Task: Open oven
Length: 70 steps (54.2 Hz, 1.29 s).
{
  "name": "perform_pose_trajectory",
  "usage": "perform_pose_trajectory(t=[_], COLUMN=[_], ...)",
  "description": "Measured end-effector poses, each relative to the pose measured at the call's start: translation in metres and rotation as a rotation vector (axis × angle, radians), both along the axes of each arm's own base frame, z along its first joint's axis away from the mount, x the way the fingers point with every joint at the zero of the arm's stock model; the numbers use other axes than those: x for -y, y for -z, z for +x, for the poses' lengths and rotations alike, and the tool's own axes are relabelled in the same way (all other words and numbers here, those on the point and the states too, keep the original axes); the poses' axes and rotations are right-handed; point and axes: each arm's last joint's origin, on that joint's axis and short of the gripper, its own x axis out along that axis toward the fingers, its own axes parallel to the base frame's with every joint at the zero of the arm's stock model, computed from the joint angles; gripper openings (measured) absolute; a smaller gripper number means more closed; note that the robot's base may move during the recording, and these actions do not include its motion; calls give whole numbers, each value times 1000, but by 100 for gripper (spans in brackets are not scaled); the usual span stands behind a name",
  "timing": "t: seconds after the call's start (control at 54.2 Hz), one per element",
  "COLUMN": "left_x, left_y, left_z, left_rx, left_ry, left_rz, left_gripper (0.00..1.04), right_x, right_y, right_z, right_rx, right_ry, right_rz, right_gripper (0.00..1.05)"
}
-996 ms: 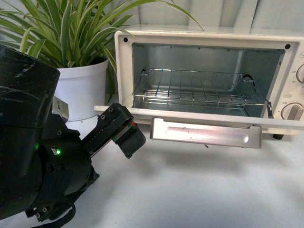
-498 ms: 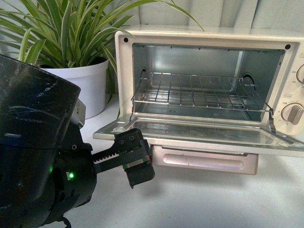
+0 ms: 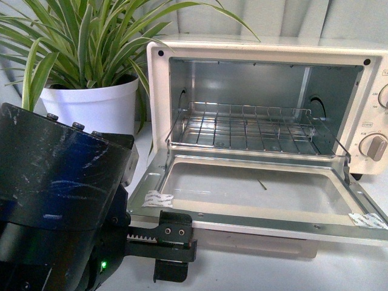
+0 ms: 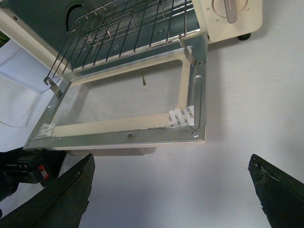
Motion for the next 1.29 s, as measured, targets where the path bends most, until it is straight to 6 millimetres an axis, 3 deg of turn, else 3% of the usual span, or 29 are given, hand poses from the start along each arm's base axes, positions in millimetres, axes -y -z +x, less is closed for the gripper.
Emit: perform_pose_trajectory(t=[0.35,0.719,0.867,1.088,1.291], left_x=[-3,-26,-42,-89,-110], left_y=[-5,-25,-37,-60,-59], left_z=[-10,-55,-79,-124,-152], left_rx=[36,107,140,329,367], left_ry=[97,149,155,32,-48], left_rz=[138,120,68,-98,-188], left_gripper=[98,98,98,98,98], right_x=[-1,6,10,11,13], right_y=[0,-13,-18,-9,6], right_z=[-2,-20,-29,-54,-56], right_rx=[-4,43,89,186,225], right_ry=[-37,-50,-45,-30,0], right_rz=[-28,-20,-27,-62,-70], right_gripper=[95,95,95,95,95])
